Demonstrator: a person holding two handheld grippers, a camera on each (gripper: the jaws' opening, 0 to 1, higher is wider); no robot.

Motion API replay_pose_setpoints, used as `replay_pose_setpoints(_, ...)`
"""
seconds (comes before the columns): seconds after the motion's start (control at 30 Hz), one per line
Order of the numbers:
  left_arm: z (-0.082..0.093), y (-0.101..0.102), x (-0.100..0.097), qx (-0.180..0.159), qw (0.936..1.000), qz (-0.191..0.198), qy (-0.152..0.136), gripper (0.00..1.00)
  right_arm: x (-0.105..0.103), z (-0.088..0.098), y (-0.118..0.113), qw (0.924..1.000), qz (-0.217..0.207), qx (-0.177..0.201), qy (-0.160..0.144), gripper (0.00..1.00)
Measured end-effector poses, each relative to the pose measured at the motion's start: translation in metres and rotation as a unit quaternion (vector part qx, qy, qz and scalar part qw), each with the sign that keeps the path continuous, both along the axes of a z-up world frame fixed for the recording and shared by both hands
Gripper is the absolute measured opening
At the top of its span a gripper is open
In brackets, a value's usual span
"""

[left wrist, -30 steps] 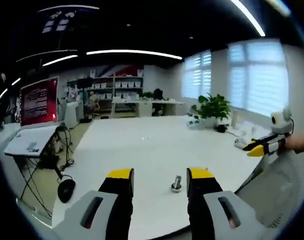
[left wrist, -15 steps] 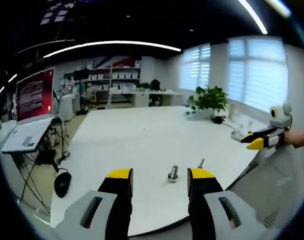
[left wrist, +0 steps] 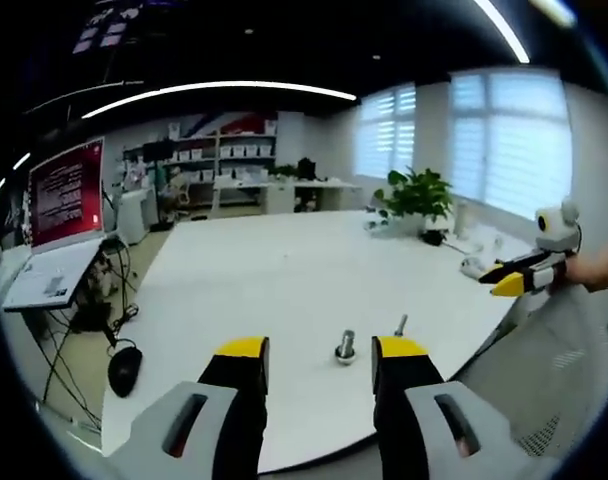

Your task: Place the washer onto the threaded stud by aligning its center hole with the stud, sliding it down to the base, and recovering from edge contact or off-axis alignment until the washer reaches the visible bottom stop.

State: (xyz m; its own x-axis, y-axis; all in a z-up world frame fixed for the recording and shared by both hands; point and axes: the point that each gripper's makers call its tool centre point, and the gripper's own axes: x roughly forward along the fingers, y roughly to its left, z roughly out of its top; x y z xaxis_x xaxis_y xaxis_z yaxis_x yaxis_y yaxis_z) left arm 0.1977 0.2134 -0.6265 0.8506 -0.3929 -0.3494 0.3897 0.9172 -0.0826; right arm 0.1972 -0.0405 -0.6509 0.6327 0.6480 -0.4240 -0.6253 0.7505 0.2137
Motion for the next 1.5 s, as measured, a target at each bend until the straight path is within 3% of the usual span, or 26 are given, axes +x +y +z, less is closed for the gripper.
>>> replay_pose_setpoints(0.13, -0.009, -0.002, -0.001, 0.015, 0.9996, -0.011, 0.020, 0.42, 0.002, 0.001, -0.003, 0.9999, -0.012, 0.003, -0.001, 0.38)
replay_pose_setpoints(0.3, -0.007, -0.001, -0.002, 0.007, 0.9998, -0.005, 0.020, 0.42, 0.004, -0.003, -0.010, 0.9995, -0.025, -0.019, -0.001, 0.38)
replay_pose_setpoints(0.5, -0.005, 0.005, -0.001, -0.002, 0.9999, 0.007, 0.015, 0.41, 0.008, -0.003, -0.015, 0.9990, -0.041, -0.017, -0.001, 0.39)
replay_pose_setpoints(0.8, -0.006, 0.005, -0.001, 0.001, 0.9998, 0.007, 0.018, 0.39, 0.006, -0.012, -0.014, 0.9986, -0.040, -0.029, 0.020, 0.38)
replay_pose_setpoints(1.17, -0.010, 0.007, 0.000, 0.005, 0.9996, 0.008, 0.025, 0.36, 0.009, -0.029, -0.035, 0.9921, -0.095, -0.049, 0.066, 0.38)
replay_pose_setpoints(1.2, -0.016, 0.006, -0.002, 0.010, 0.9990, 0.004, 0.043, 0.36, 0.008, -0.029, -0.035, 0.9922, -0.094, -0.046, 0.067, 0.38)
replay_pose_setpoints(1.27, -0.020, 0.003, -0.002, 0.021, 0.9985, -0.005, 0.050, 0.36, 0.008, -0.028, -0.032, 0.9932, -0.087, -0.042, 0.065, 0.37)
replay_pose_setpoints(1.5, -0.020, 0.004, -0.003, 0.022, 0.9985, -0.007, 0.049, 0.34, 0.008, -0.028, -0.031, 0.9932, -0.084, -0.047, 0.065, 0.36)
